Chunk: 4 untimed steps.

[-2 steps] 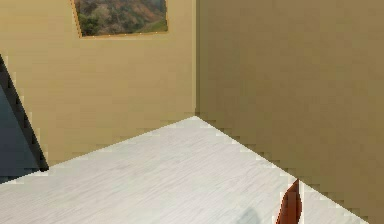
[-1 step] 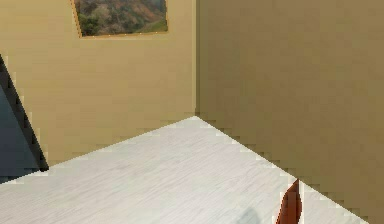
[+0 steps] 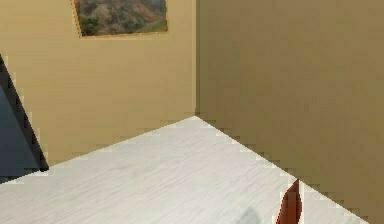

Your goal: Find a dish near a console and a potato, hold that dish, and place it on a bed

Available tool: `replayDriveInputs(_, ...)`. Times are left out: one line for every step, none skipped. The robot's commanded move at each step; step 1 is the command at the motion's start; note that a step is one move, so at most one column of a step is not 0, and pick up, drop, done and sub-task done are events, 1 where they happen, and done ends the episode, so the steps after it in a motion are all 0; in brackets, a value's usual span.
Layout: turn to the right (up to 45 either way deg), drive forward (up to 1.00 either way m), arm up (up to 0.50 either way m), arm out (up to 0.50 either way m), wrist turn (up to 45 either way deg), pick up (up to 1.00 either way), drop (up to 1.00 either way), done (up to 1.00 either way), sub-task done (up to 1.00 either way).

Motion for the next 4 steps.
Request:
replayDriveInputs(0.0,0.00,0.00,0.00,0.0,1.00,0.00,0.00,0.00)
replayDriveInputs(0.0,0.00,0.10,0.00,0.0,0.00,0.00,0.00,0.00)
replayDriveInputs(0.0,0.00,0.22,0.00,0.0,0.00,0.00,0.00,0.00)
replayDriveInputs(0.0,0.00,0.00,0.00,-45.0,0.00,0.00,0.00,0.00)
